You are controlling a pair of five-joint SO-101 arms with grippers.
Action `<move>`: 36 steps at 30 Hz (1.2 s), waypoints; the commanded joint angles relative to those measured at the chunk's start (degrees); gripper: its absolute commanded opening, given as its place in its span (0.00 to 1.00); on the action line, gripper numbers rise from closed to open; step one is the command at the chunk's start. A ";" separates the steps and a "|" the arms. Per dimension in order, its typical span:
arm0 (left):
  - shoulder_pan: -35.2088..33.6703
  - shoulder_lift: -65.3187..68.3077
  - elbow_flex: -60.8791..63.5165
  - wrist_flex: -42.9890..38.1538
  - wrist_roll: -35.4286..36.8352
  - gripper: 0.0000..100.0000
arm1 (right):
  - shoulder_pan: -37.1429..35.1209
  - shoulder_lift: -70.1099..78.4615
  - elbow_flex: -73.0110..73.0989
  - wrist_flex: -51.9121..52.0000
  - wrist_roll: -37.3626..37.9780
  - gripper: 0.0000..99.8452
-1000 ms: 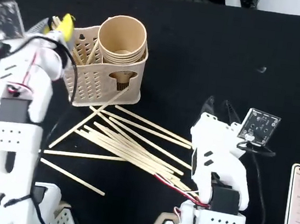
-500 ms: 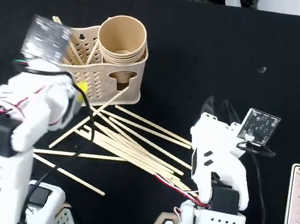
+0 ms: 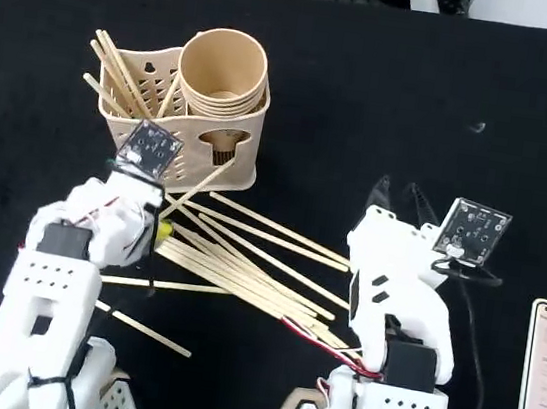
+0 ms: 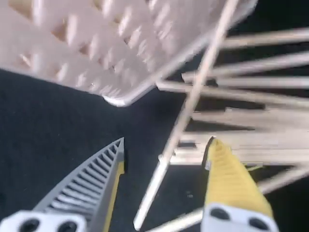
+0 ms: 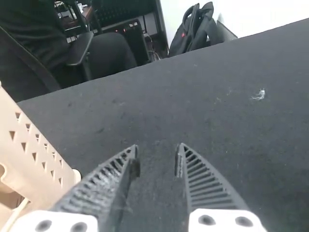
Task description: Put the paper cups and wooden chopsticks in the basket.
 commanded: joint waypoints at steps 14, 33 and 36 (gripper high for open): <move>1.54 0.00 13.85 -20.84 -0.35 0.27 | 0.70 -0.92 -0.13 -1.05 -0.44 0.13; 1.98 0.00 12.97 -21.27 3.16 0.26 | 0.70 -0.84 -0.13 -0.97 -0.44 0.13; 1.98 0.09 13.23 -23.30 3.16 0.26 | 0.70 -0.84 -0.13 -0.97 -0.44 0.13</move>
